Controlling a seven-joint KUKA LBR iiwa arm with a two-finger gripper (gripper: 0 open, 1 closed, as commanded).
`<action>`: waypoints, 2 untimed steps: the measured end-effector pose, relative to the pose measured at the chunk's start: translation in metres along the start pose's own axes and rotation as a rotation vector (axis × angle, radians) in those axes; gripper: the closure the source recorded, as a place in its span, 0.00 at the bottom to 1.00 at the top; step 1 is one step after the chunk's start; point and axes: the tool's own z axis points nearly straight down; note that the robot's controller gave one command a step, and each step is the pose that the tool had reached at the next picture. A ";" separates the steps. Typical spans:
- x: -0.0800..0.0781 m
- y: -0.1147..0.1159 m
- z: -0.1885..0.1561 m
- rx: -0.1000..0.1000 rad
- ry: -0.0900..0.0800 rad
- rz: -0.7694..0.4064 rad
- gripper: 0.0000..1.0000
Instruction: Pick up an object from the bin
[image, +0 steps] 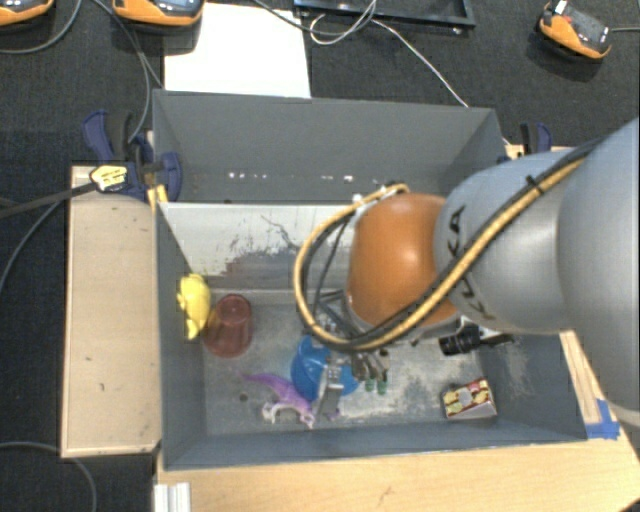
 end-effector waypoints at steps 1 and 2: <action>-0.010 0.017 -0.013 -0.008 -0.014 0.033 0.00; -0.023 0.008 0.059 -0.001 -0.002 -0.211 1.00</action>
Offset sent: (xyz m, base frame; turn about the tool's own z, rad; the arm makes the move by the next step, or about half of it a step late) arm 0.0231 0.0054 -0.0590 -0.2122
